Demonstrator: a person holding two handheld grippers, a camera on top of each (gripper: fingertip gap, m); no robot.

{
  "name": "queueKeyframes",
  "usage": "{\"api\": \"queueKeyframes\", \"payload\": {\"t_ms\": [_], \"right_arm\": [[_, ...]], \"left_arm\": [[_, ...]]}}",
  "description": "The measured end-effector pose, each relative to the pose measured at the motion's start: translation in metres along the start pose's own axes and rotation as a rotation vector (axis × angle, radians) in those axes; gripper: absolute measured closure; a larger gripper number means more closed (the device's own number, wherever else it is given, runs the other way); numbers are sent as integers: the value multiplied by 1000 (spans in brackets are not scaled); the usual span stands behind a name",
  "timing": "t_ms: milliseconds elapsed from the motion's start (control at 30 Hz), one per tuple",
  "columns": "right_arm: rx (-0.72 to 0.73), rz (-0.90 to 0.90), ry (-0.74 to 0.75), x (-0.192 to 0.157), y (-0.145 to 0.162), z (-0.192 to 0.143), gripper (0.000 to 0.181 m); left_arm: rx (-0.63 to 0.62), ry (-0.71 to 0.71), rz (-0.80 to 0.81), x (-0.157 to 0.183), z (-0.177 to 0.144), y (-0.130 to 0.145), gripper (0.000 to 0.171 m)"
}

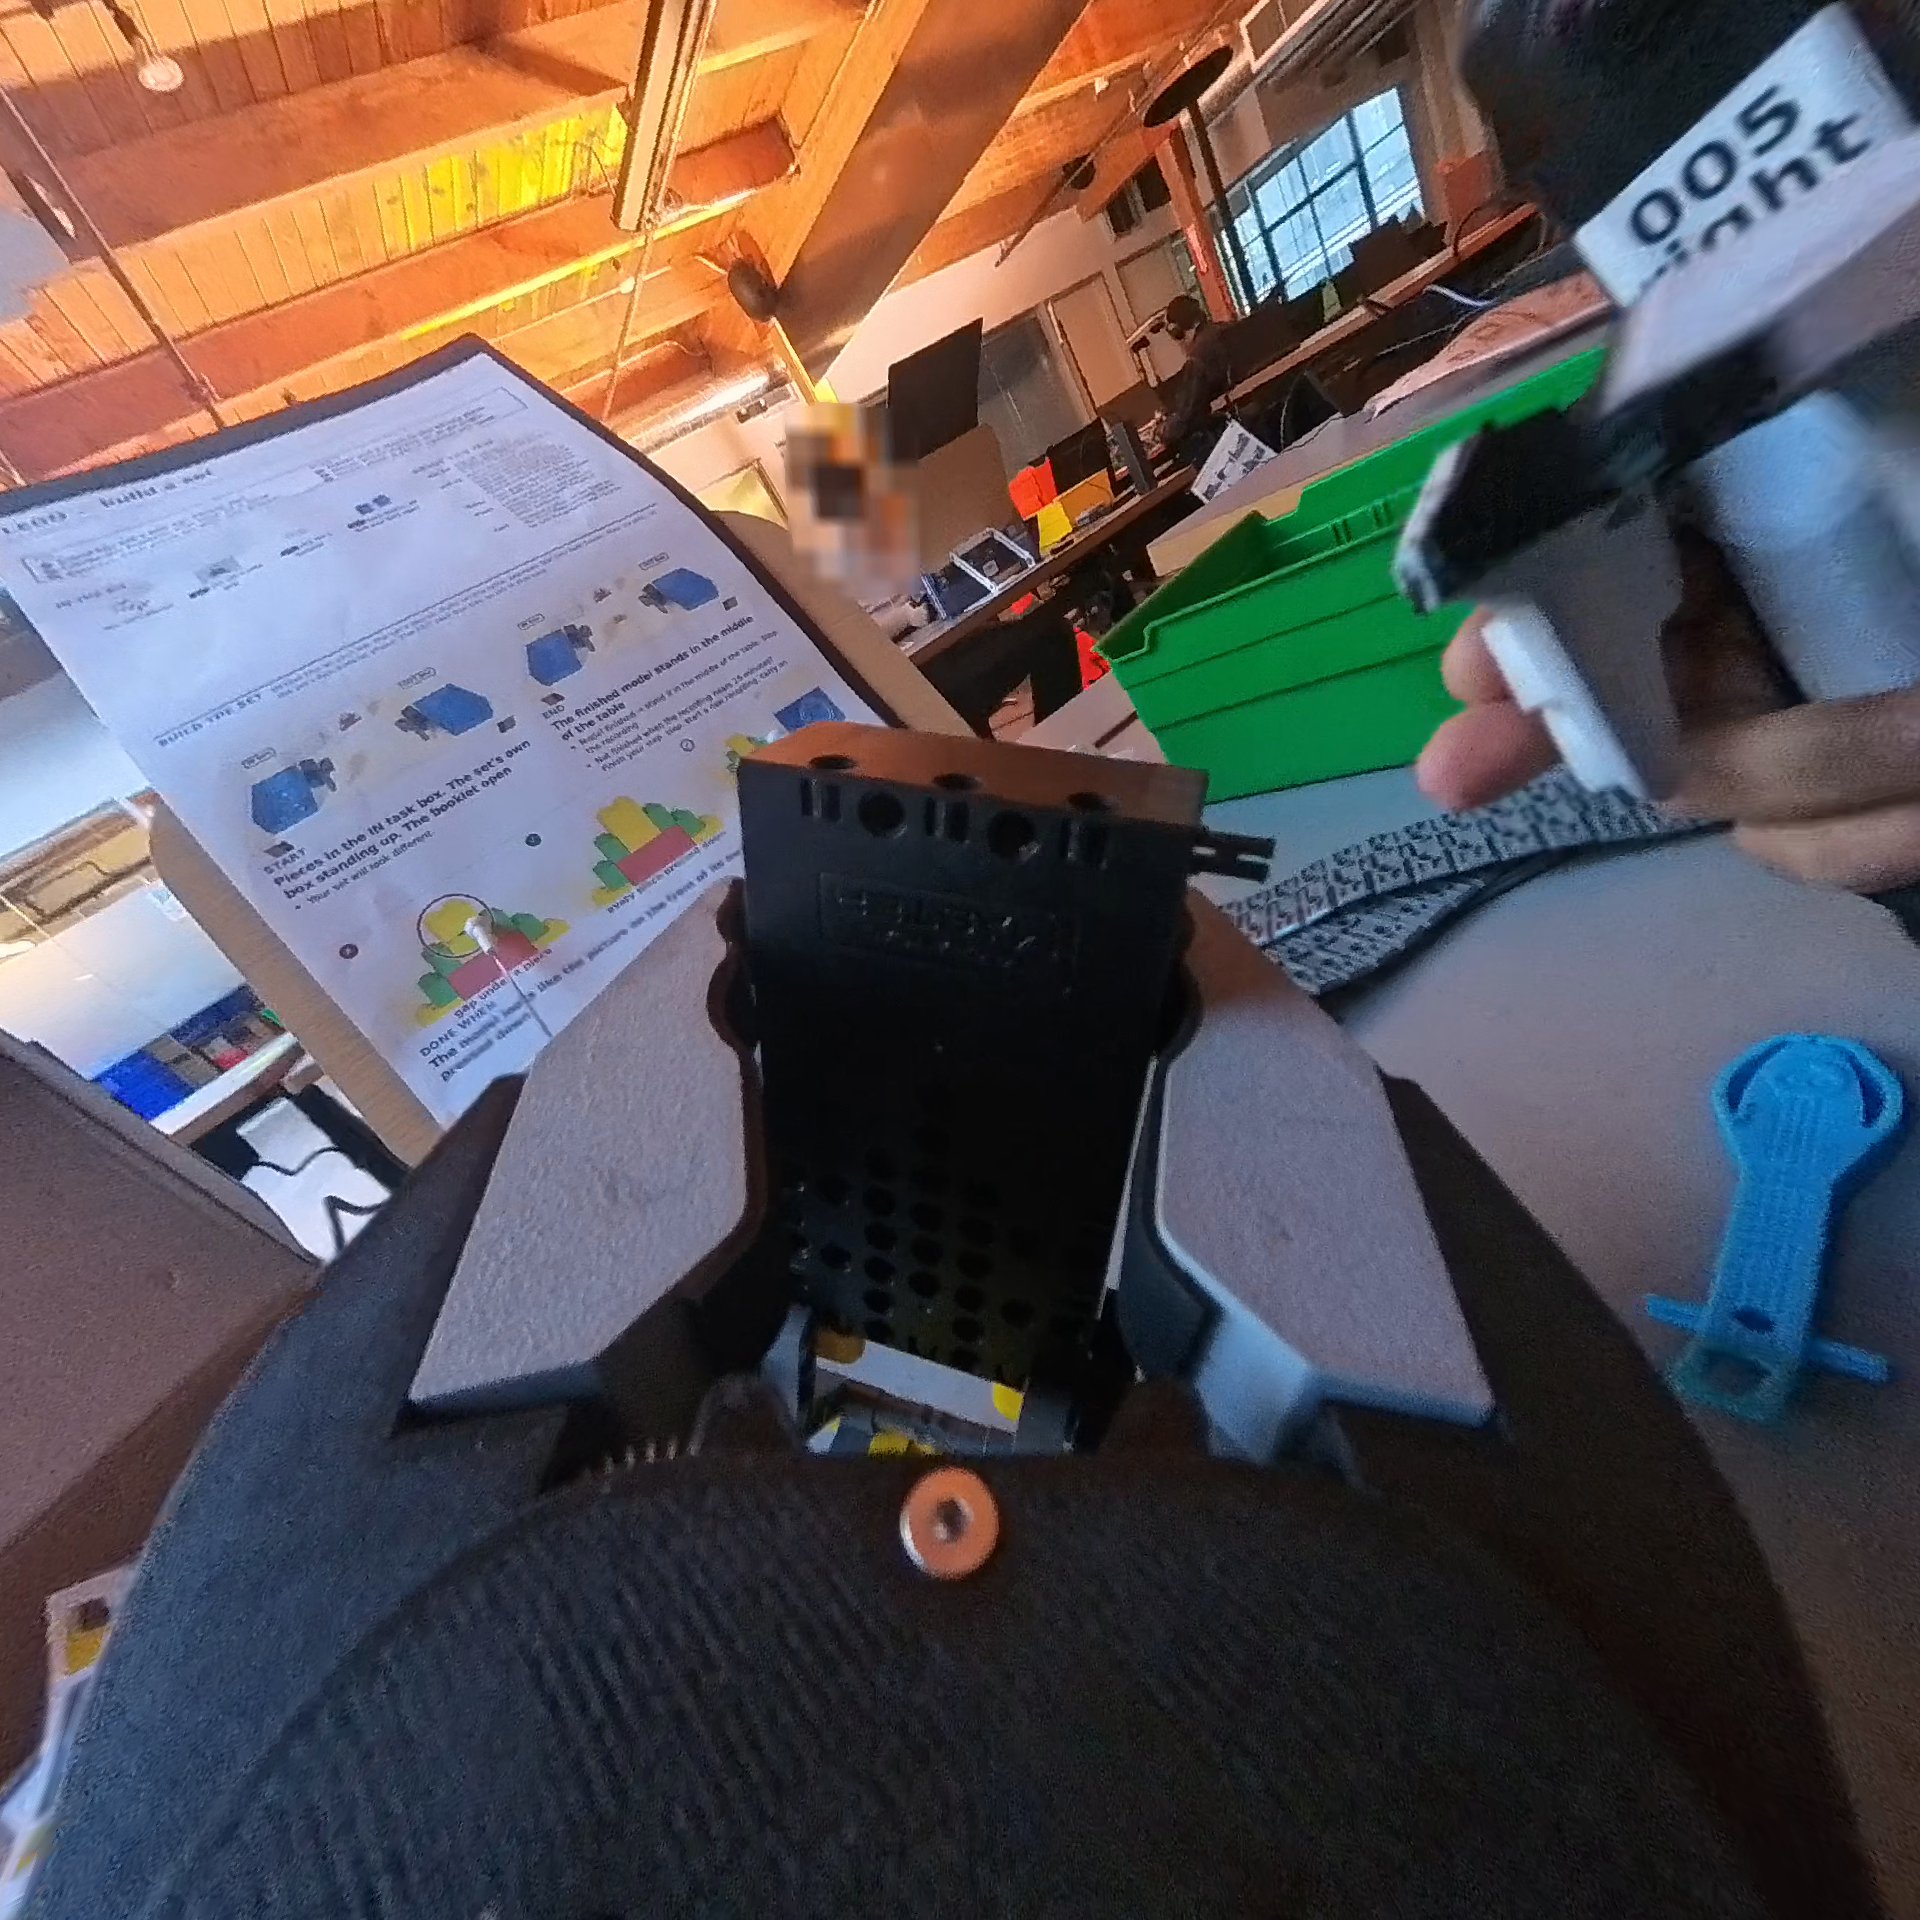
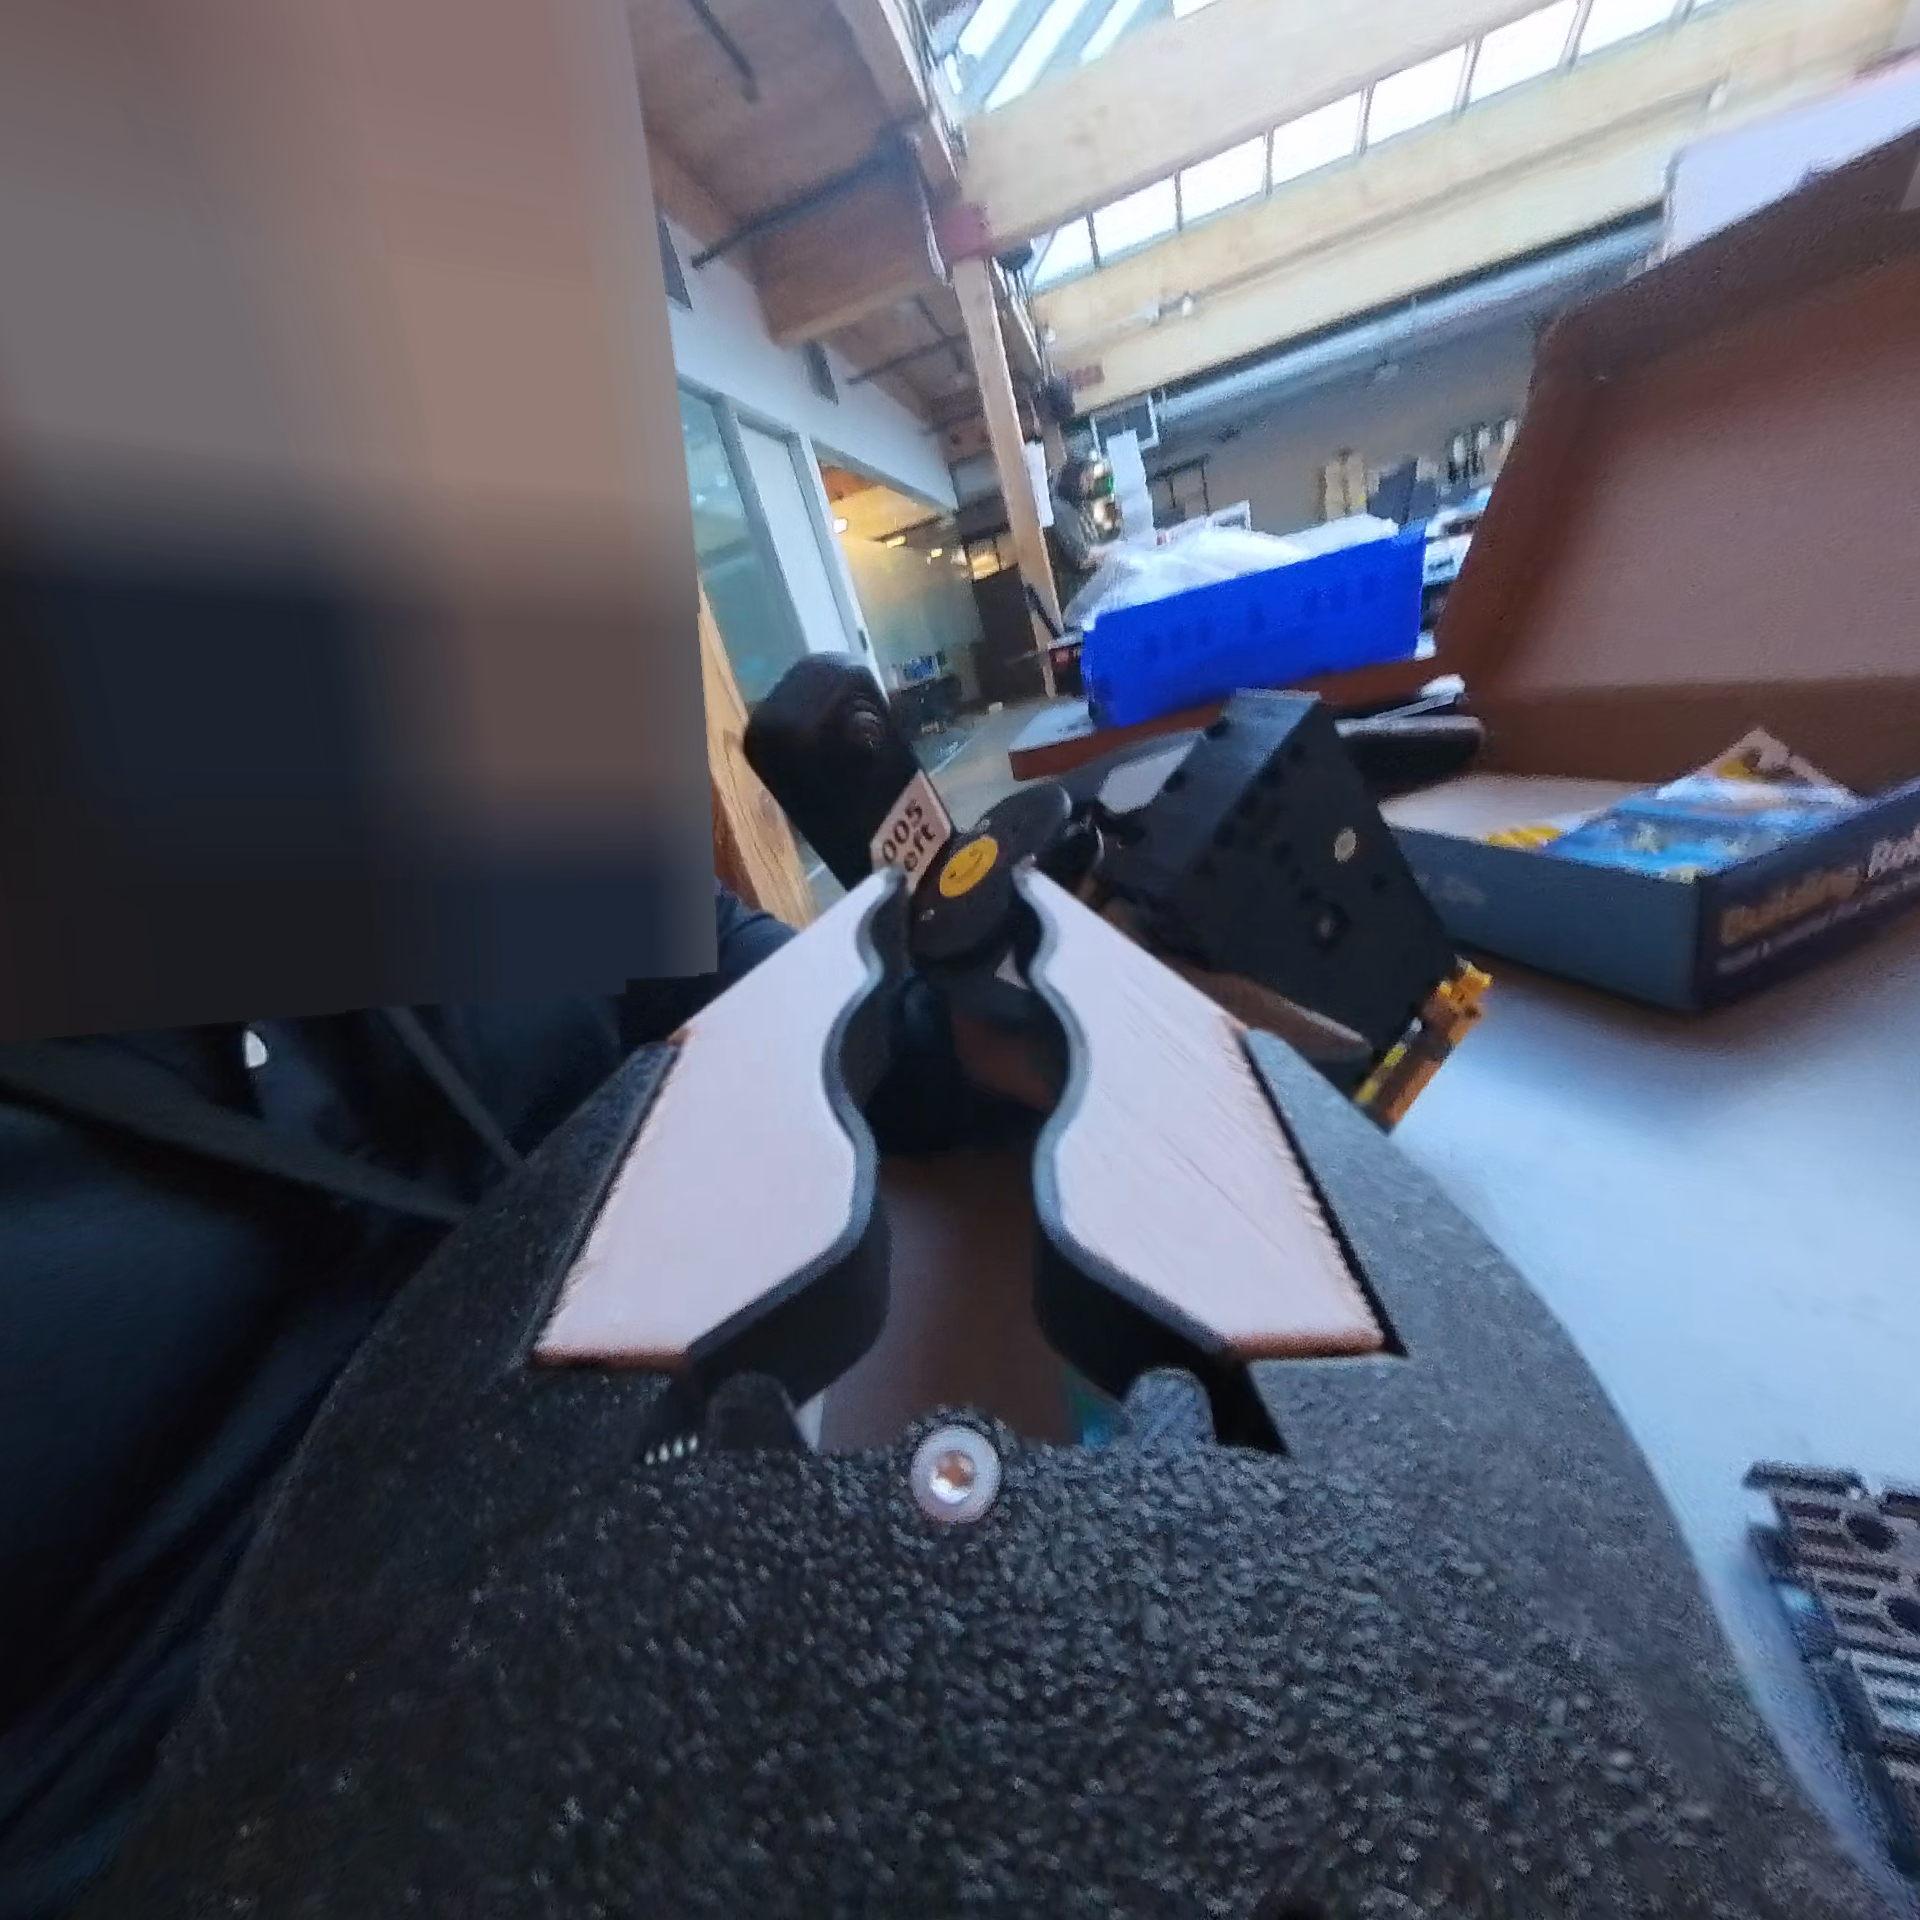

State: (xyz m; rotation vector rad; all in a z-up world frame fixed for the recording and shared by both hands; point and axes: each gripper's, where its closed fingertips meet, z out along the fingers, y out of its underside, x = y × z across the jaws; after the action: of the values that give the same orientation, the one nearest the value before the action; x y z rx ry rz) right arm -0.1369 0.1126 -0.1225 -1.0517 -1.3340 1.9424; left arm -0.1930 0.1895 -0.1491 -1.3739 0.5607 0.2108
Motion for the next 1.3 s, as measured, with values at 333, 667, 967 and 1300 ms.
{"api": "queueKeyframes", "payload": {"t_ms": [333, 667, 967, 1300], "right_arm": [[-125, 371, 16, 29, 36, 8, 164], [-63, 520, -121, 20, 30, 23, 180], [-74, 531, -120, 23, 31, 23, 175], [-148, 474, -88, 24, 33, 18, 180]], "left_arm": [[-29, 19, 17, 1, 2, 4, 95], [-27, 28, 59, 7, 1, 3, 95], [-32, 36, 94, 11, 2, 3, 95], [-57, 3, 149, 12, 5, 7, 95]]}}
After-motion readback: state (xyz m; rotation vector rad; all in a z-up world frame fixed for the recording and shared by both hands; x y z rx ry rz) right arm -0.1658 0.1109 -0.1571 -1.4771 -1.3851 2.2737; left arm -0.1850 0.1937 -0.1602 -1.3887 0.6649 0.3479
